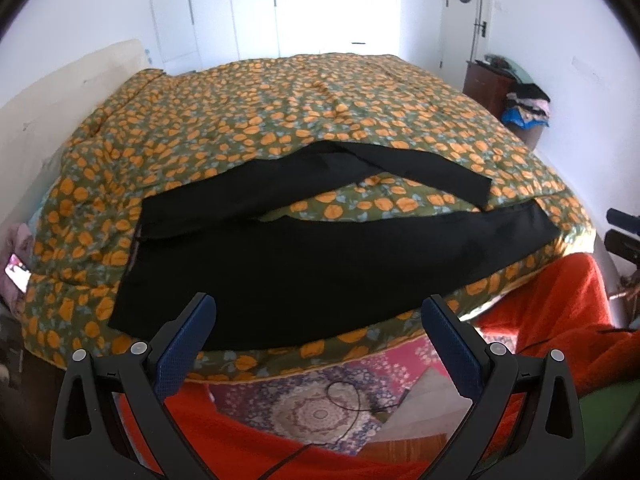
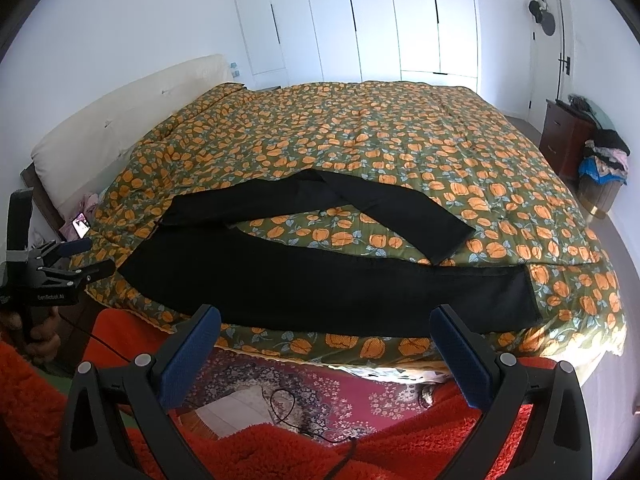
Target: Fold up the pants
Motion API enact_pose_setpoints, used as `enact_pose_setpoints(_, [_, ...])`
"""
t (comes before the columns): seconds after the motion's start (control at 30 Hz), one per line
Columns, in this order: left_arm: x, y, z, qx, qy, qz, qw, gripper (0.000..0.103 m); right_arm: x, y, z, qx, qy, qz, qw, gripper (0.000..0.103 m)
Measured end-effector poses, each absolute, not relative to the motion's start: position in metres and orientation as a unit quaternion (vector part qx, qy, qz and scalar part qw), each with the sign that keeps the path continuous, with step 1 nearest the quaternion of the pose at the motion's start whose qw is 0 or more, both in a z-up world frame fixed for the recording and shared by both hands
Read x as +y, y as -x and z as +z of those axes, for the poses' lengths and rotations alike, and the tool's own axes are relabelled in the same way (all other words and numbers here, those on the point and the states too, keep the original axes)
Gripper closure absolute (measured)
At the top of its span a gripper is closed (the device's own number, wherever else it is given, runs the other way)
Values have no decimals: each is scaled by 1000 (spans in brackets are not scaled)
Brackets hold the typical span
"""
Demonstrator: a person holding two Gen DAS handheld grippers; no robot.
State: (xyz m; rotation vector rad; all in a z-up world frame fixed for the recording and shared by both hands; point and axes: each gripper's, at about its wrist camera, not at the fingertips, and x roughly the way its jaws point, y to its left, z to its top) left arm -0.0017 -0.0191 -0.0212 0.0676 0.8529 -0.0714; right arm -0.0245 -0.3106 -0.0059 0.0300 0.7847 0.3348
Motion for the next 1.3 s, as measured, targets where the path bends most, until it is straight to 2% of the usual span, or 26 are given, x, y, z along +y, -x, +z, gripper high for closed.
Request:
enact_pose_setpoints(0.7, [-32,-7,-11,386,-32,-45,921,0,-314,21,-13,384,-36,168,907,0])
enact_pose_setpoints(1.3, [-16,7,-29,415,-20,-36,909,0,-329,22,-13,396,-39,142,906,0])
